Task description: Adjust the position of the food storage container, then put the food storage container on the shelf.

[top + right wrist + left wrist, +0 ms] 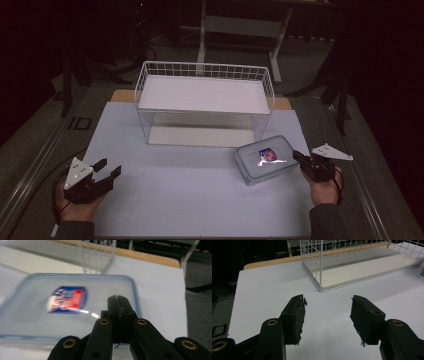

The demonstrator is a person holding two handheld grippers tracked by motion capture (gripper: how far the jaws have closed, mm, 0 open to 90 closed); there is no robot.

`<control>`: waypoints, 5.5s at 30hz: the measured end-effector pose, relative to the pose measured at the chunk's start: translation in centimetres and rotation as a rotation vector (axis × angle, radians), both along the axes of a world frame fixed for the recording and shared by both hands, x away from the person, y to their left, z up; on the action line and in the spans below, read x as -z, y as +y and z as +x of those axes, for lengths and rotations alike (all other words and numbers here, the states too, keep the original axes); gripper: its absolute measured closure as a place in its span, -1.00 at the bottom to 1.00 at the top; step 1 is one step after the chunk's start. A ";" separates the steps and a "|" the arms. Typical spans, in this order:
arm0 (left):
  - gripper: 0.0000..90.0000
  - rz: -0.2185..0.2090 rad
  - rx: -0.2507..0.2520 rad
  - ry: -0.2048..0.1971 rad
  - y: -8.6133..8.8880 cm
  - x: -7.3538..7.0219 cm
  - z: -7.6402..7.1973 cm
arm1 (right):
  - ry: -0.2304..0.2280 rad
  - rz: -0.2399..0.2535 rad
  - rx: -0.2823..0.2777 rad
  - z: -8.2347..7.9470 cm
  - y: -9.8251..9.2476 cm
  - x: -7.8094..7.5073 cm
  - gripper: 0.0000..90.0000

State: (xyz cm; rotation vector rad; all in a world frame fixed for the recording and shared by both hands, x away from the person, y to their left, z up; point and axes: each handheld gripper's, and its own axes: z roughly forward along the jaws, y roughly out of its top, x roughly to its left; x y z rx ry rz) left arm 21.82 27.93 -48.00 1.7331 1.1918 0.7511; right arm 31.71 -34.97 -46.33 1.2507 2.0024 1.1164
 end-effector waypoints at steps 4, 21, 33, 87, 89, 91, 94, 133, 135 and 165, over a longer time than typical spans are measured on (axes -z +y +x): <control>-0.02 0.004 -0.001 -0.003 0.0 0.0 0.0 | 0.023 0.004 0.036 1.5 -0.7 0.5 1.00; -0.01 0.014 0.001 -0.010 -0.1 -0.1 -0.2 | 0.141 -0.043 0.093 5.4 -1.4 0.8 1.00; 0.00 0.018 0.002 -0.015 -0.1 -0.1 -0.2 | 0.193 -0.027 0.086 5.7 -1.9 1.0 1.00; -0.01 0.017 0.015 -0.016 -0.4 -0.2 -0.3 | 0.046 0.021 -0.428 -4.1 13.2 -1.4 0.77; -0.01 0.016 0.019 -0.016 -0.5 -0.3 -0.3 | 0.038 0.032 -0.425 -4.5 13.2 -1.7 0.66; -0.01 0.017 0.023 -0.015 -0.6 -0.3 -0.4 | 0.037 0.032 -0.413 -4.8 13.2 -1.6 0.57; -0.03 0.005 0.035 -0.010 -1.0 -0.4 -0.3 | 0.052 0.038 -0.396 -4.8 13.1 -1.1 0.40; -0.19 -0.167 0.368 0.319 -14.1 1.7 5.3 | 0.403 0.250 -0.426 -0.6 13.4 3.5 -0.47; -0.20 -0.171 0.373 0.319 -14.0 1.7 5.3 | 0.414 0.265 -0.428 -0.4 13.4 3.7 -0.50; -0.44 -0.469 0.360 0.546 -13.1 3.9 7.3 | 0.540 0.387 -0.425 0.7 13.3 4.8 -0.51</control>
